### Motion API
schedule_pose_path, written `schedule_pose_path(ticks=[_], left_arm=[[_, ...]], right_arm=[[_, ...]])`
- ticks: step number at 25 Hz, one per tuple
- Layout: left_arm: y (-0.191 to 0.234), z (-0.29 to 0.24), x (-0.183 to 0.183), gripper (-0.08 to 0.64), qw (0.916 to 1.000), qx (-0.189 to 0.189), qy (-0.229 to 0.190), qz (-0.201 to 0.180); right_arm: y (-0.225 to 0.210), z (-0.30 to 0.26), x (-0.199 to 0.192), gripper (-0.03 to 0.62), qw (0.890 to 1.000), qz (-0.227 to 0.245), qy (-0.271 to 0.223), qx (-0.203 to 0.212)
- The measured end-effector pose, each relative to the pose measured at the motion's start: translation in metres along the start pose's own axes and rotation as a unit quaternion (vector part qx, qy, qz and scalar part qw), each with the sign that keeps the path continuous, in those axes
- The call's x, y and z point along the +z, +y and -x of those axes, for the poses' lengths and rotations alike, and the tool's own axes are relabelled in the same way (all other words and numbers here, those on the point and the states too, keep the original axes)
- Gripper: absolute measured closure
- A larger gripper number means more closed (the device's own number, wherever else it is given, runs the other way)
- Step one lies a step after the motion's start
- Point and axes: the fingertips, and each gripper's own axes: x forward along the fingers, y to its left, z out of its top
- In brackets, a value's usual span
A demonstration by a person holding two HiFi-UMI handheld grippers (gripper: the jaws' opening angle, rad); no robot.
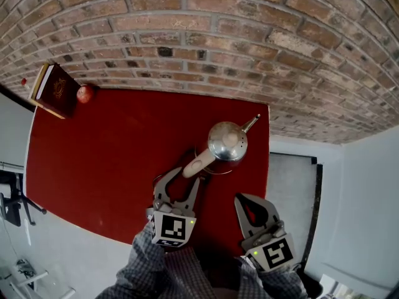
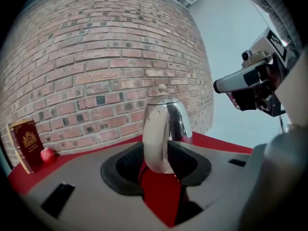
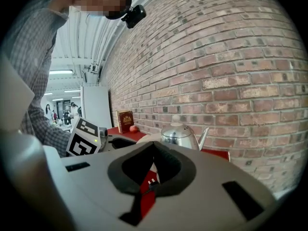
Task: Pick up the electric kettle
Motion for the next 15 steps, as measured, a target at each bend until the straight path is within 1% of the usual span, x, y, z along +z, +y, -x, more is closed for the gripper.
schedule_pose_path(ticks=[3,7,10,12,15], left_arm=[[0.005,-0.004,-0.002,0.411,1.0000,0.009,0.002,0.004],[0.006,-0.006,-0.005,0.414,0.9999,0.008,0.006,0.011],[0.008,-0.006,-0.004,0.419,0.9998,0.004,0.001,0.021],[0.008,-0.007,-0.005,0.419,0.9997,-0.005,0.002,0.024],[0.011,-0.008,-0.004,0.420,0.9997,-0.010,0.005,0.020]], right_arm=[[-0.002,-0.002,0.001,0.586,1.000,-0.022,-0.008,-0.001],[-0.004,0.000,0.000,0.586,1.000,-0.007,-0.008,-0.008],[-0.008,-0.001,0.000,0.586,1.000,-0.013,-0.008,-0.015],[-0.017,0.000,-0.005,0.586,1.000,-0.014,-0.007,-0.023],[-0.038,-0.001,-0.010,0.586,0.998,-0.041,-0.012,-0.041]])
